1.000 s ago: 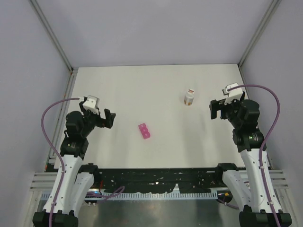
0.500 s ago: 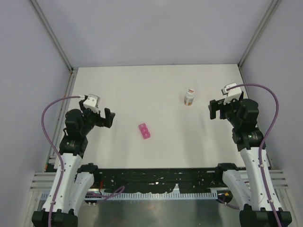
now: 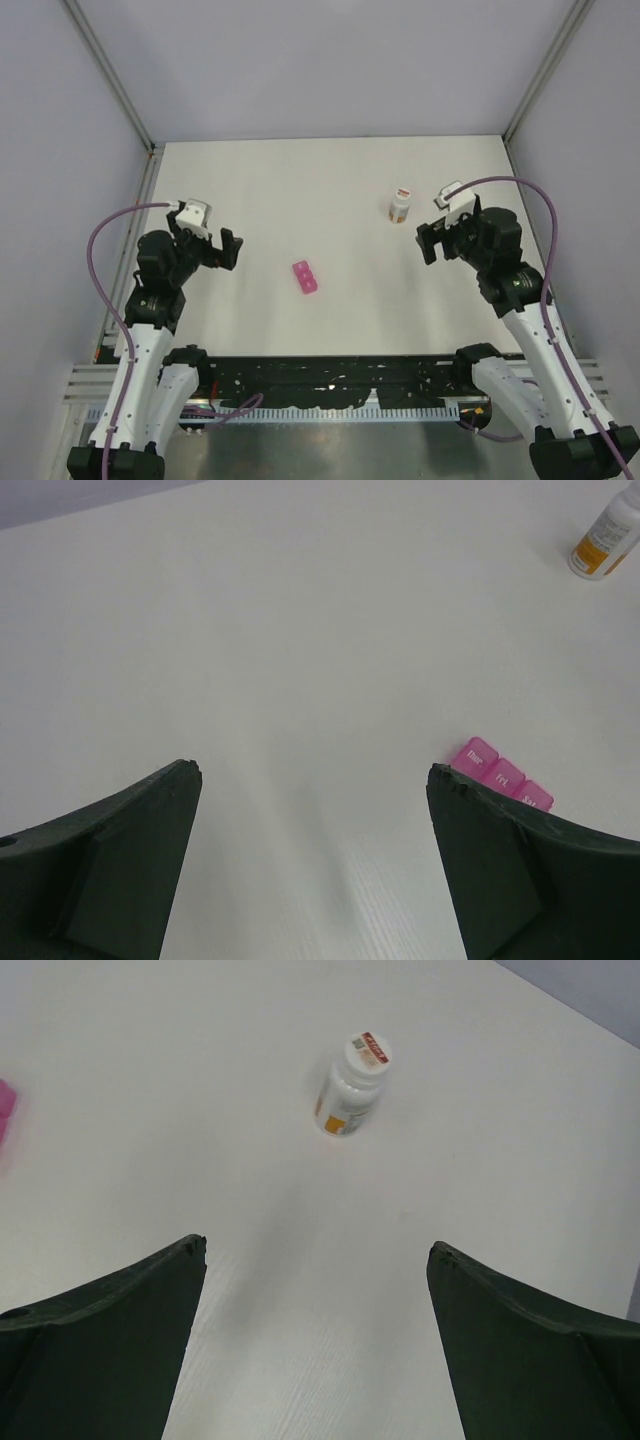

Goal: Sort the pills into containers

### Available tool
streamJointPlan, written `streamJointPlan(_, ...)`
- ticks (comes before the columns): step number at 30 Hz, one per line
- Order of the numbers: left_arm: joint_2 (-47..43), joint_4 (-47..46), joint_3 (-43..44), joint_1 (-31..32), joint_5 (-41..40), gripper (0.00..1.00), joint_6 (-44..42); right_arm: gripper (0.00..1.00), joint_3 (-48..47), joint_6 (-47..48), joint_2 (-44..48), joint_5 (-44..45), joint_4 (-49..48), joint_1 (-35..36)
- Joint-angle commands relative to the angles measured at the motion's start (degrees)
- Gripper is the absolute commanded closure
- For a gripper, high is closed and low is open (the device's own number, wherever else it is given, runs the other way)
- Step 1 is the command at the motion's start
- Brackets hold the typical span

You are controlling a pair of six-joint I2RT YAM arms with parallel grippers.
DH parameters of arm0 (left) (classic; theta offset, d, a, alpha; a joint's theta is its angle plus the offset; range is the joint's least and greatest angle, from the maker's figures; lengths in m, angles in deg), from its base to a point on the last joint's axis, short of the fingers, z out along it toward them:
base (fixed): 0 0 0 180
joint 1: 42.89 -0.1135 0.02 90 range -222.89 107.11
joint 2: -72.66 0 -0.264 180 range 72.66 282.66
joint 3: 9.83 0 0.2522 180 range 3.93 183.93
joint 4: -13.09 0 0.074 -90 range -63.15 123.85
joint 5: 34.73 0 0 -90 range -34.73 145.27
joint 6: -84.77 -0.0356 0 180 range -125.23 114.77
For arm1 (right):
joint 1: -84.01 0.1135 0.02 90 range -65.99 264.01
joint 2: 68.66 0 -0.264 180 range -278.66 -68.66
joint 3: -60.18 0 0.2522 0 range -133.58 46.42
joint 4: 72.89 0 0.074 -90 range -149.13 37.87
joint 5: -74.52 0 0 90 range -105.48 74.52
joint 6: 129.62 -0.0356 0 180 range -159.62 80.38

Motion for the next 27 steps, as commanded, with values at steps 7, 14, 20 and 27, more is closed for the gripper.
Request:
streamJointPlan(7, 2.5, -4.2, -0.7, -0.2, -3.5, 0.01, -0.3, 0.05, -2.5, -1.7, -9.6, 6.8, -5.4, 22.2)
streamJointPlan(14, 2.2, -5.5, -1.4, -0.2, -6.0, 0.01, -1.1, 0.05, -2.6, -3.8, -21.5, 14.3, -12.5, 36.3)
streamJointPlan(20, 1.5, -5.4, -1.4, -0.2, -7.8, 0.01, -1.6, 0.04, -7.2, -9.0, -33.2, 14.3, -17.1, 43.5)
streamJointPlan(27, 0.8, -5.2, -1.0, -0.2, -8.9, 0.01, -1.8, 0.01, -13.2, -16.8, -45.1, 12.5, -20.1, 48.1)
